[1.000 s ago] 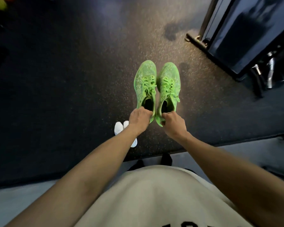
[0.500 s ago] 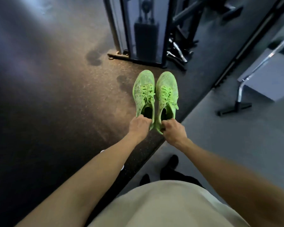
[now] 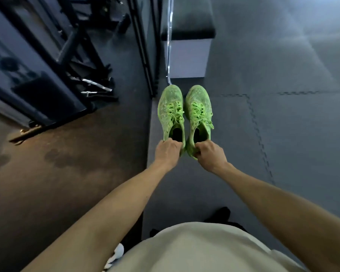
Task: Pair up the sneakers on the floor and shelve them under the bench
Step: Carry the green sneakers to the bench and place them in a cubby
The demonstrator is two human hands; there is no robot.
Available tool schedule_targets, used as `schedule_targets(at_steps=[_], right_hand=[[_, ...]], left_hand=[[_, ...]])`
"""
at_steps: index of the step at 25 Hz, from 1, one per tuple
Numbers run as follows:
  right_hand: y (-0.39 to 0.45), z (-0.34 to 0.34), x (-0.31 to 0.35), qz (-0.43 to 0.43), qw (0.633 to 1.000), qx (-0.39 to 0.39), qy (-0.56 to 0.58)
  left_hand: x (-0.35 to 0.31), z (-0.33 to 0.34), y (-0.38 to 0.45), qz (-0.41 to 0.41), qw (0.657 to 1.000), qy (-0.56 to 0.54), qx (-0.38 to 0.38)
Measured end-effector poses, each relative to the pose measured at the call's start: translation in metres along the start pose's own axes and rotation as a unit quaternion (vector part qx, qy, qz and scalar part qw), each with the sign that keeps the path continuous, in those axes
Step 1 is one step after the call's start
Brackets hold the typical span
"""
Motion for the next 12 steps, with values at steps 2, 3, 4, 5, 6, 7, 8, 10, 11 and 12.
schedule_targets(at_steps=[2, 3, 4, 5, 6, 7, 8, 10, 11, 12], right_hand=[[0.003, -0.03, -0.059, 0.034, 0.999, -0.016, 0.011], [0.005, -0.045, -0.088, 0.046, 0.999, -0.023, 0.014], [0.006, -0.059, -0.116, 0.059, 0.998, -0.026, 0.015], [0.008, -0.073, -0.143, 0.068, 0.997, -0.029, 0.016], [0.012, -0.087, -0.164, 0.074, 0.997, -0.032, 0.016], [0.015, -0.097, -0.183, 0.081, 0.996, -0.032, 0.016], [0.02, -0.11, -0.204, 0.089, 0.995, -0.034, 0.017], [0.034, -0.132, -0.24, 0.1, 0.994, -0.042, 0.022], [0.042, -0.142, -0.256, 0.104, 0.993, -0.044, 0.024], [0.052, -0.151, -0.271, 0.107, 0.993, -0.048, 0.025]], left_hand=[[-0.057, -0.002, 0.044, 0.039, 0.999, 0.014, -0.003], [-0.085, -0.005, 0.065, 0.057, 0.998, 0.02, -0.007], [-0.112, -0.007, 0.085, 0.07, 0.997, 0.023, -0.008], [-0.137, -0.01, 0.104, 0.079, 0.996, 0.026, -0.01], [-0.158, -0.014, 0.122, 0.086, 0.996, 0.028, -0.012], [-0.176, -0.017, 0.136, 0.094, 0.995, 0.031, -0.013], [-0.197, -0.021, 0.154, 0.101, 0.994, 0.03, -0.013], [-0.23, -0.029, 0.187, 0.114, 0.993, 0.029, -0.015], [-0.243, -0.032, 0.205, 0.123, 0.992, 0.034, -0.016], [-0.255, -0.034, 0.223, 0.129, 0.991, 0.037, -0.017]])
Point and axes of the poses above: each hand's wrist, its own y-axis towards the middle knuckle, its own z-axis out of the palm, x = y × z, the point moved 3 cm from there along y, towards the middle knuckle, and after that the axes turned 1 degree about -y, right-handed, at the moved point
